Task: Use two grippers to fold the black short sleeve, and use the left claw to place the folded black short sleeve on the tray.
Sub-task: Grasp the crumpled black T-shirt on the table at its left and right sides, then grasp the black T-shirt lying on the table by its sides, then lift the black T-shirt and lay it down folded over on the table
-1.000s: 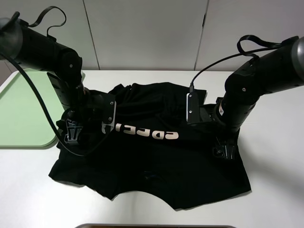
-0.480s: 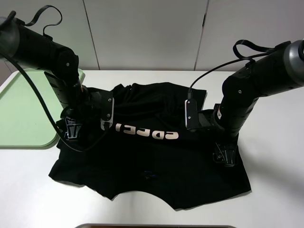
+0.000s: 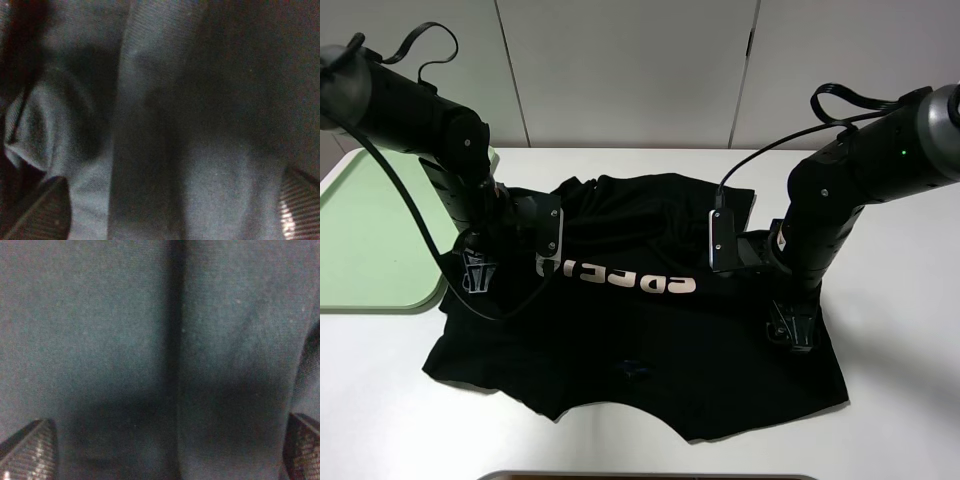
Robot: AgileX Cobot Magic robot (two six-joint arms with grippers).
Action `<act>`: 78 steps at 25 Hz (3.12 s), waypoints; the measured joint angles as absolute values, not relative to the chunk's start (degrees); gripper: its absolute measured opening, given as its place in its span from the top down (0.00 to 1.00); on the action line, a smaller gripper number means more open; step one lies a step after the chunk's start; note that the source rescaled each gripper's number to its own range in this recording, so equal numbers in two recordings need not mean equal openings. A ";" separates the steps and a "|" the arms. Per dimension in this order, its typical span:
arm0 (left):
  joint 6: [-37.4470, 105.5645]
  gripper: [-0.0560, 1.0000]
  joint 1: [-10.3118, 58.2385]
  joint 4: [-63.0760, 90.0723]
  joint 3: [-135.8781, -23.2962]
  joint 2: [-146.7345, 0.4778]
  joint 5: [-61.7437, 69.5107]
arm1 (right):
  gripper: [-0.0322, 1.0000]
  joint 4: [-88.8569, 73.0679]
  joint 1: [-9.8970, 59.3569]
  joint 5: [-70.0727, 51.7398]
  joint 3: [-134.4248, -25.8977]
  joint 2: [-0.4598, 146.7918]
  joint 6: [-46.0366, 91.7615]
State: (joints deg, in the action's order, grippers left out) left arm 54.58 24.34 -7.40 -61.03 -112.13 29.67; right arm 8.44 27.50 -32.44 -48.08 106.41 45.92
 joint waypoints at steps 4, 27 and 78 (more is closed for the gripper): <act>54.65 0.33 24.34 -7.40 -61.03 -112.13 29.55 | 0.00 8.39 27.50 -32.44 -48.08 106.41 45.92; 54.72 0.94 24.34 -7.40 -61.03 -112.13 29.55 | 0.97 8.37 27.50 -32.39 -48.12 106.41 45.92; 49.78 0.94 24.34 -6.19 -61.03 -77.54 43.46 | 0.97 8.34 27.50 -50.07 -52.67 74.45 41.78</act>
